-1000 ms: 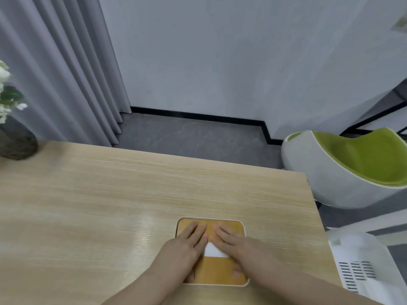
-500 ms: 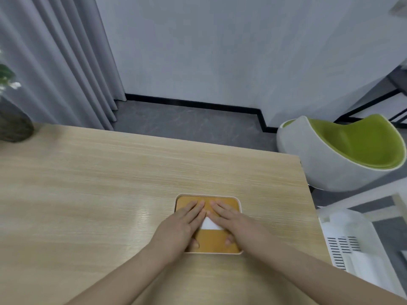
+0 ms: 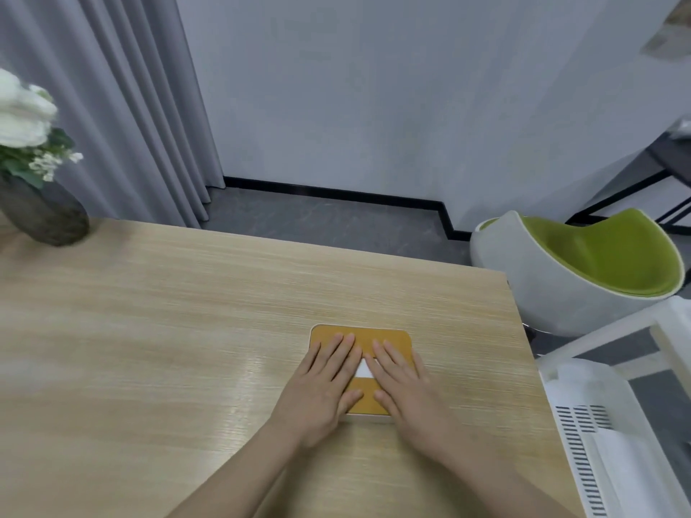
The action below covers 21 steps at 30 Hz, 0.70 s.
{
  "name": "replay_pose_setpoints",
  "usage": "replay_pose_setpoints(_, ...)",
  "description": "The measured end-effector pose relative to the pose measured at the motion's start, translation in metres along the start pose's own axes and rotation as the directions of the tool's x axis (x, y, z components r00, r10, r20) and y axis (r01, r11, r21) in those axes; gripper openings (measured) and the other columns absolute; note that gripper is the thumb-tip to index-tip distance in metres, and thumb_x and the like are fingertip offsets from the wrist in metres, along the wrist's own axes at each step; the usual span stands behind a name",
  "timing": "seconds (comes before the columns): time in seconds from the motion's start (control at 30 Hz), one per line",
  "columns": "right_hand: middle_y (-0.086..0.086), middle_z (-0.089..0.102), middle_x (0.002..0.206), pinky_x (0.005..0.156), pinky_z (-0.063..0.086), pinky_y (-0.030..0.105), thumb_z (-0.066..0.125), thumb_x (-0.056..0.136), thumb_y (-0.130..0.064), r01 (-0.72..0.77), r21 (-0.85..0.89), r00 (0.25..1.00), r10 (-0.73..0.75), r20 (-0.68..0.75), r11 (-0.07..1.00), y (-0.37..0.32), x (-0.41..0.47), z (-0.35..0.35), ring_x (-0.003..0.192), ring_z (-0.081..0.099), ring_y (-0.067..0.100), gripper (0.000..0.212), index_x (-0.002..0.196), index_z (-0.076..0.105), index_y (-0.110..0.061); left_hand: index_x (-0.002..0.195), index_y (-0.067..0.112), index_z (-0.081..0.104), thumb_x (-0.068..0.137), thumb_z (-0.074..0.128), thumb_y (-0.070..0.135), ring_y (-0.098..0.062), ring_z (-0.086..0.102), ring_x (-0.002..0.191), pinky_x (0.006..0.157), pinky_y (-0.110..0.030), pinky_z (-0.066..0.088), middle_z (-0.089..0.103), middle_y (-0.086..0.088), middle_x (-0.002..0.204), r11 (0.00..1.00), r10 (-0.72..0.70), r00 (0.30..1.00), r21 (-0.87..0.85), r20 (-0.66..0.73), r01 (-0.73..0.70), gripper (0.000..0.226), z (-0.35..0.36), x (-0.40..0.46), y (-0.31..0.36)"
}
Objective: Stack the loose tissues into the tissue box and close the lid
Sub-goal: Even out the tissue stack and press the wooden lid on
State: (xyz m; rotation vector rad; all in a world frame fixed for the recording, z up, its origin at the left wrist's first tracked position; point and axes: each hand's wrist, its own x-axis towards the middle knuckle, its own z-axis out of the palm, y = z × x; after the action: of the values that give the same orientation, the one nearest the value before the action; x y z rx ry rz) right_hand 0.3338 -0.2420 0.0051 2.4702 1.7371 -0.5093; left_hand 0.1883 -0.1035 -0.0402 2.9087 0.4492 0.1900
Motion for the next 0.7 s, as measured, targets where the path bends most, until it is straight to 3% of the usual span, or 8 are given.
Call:
replay_pose_setpoints(0.1,-0.016,-0.014,0.157,0.117,-0.012,0.04,-0.004,0.091,-0.06,0.002,0.13,0.997,0.008,-0.076,0.992,-0.005,-0.005,0.001,0.144,-0.02,0.001,0.066,0.152,0.006,-0.034,0.147,0.015,0.043,0.104,0.018,0.055,-0.021,0.025,0.146,0.111,-0.047,0.022,0.035,-0.006,0.157,1.0,-0.016,1.0,0.026,0.004,0.016,0.064,-0.002,-0.003,0.001)
replay_pose_setpoints(0.17,-0.02,-0.028,0.151,0.119,-0.013,0.037,0.01,0.093,-0.061,-0.017,0.225,0.998,0.028,-0.048,0.974,-0.005,-0.007,0.005,0.139,-0.03,-0.001,0.062,0.149,-0.005,-0.038,0.15,0.017,0.038,0.101,0.022,0.062,-0.022,0.026,0.147,0.11,-0.052,0.02,0.031,-0.005,0.159,0.999,-0.042,0.999,0.023,0.003,0.042,0.069,0.0,-0.007,0.004)
replay_pose_setpoints(0.23,-0.018,-0.03,0.152,0.12,-0.008,0.033,0.018,0.092,-0.06,-0.02,0.279,0.999,0.031,-0.036,0.96,-0.008,-0.009,0.007,0.139,-0.031,0.001,0.066,0.15,-0.004,-0.036,0.151,0.016,0.036,0.096,0.027,0.071,-0.024,0.025,0.148,0.109,-0.052,0.02,0.028,-0.005,0.16,0.999,-0.046,0.998,0.01,0.037,0.046,0.078,0.003,-0.012,0.006)
replay_pose_setpoints(0.33,-0.015,-0.033,0.152,0.119,-0.008,0.029,0.001,0.076,-0.073,-0.038,0.264,0.998,0.048,-0.032,0.964,-0.011,-0.012,0.008,0.137,-0.035,0.001,0.087,0.152,-0.005,-0.031,0.15,0.016,0.037,0.091,0.029,0.077,-0.024,0.023,0.148,0.109,-0.05,0.021,0.027,-0.006,0.16,0.999,-0.005,0.997,0.05,0.072,0.001,0.086,0.007,-0.011,0.0)
replay_pose_setpoints(0.43,-0.013,-0.033,0.152,0.121,-0.005,0.033,-0.007,0.07,-0.076,-0.039,0.271,0.998,0.052,-0.041,0.962,-0.014,-0.012,0.006,0.138,-0.035,0.003,0.096,0.153,-0.003,-0.028,0.151,0.017,0.037,0.091,0.028,0.077,-0.023,0.021,0.148,0.114,-0.053,0.026,0.027,-0.006,0.161,0.997,0.025,0.995,0.073,0.093,-0.032,0.085,0.007,-0.007,-0.008)
replay_pose_setpoints(0.5,-0.014,-0.032,0.152,0.122,-0.003,0.035,-0.006,0.068,-0.077,-0.043,0.265,0.998,0.051,-0.023,0.963,-0.016,-0.011,0.006,0.138,-0.036,0.004,0.098,0.153,-0.003,-0.028,0.15,0.017,0.038,0.091,0.027,0.077,-0.024,0.023,0.148,0.113,-0.054,0.032,0.028,-0.005,0.16,0.996,0.031,0.992,0.078,0.121,-0.041,0.085,0.004,-0.006,-0.011)
replay_pose_setpoints(0.6,-0.015,-0.031,0.153,0.122,-0.002,0.036,-0.001,0.071,-0.078,-0.04,0.262,0.999,0.044,-0.009,0.964,-0.015,-0.013,0.008,0.138,-0.036,0.003,0.095,0.152,-0.005,-0.029,0.151,0.016,0.037,0.093,0.029,0.075,-0.024,0.024,0.148,0.111,-0.052,0.025,0.026,-0.005,0.161,0.997,0.046,0.995,0.057,0.09,-0.051,0.083,0.006,-0.007,-0.009)
replay_pose_setpoints(0.7,-0.014,-0.033,0.153,0.122,-0.002,0.037,-0.004,0.064,-0.089,-0.028,0.248,1.0,0.027,0.007,0.968,-0.013,-0.012,0.008,0.138,-0.036,0.006,0.105,0.152,-0.01,-0.032,0.149,0.017,0.04,0.093,0.027,0.074,-0.025,0.029,0.146,0.11,-0.051,0.026,0.03,-0.005,0.16,0.996,0.035,0.997,0.08,0.063,-0.04,0.082,0.004,-0.009,-0.006)
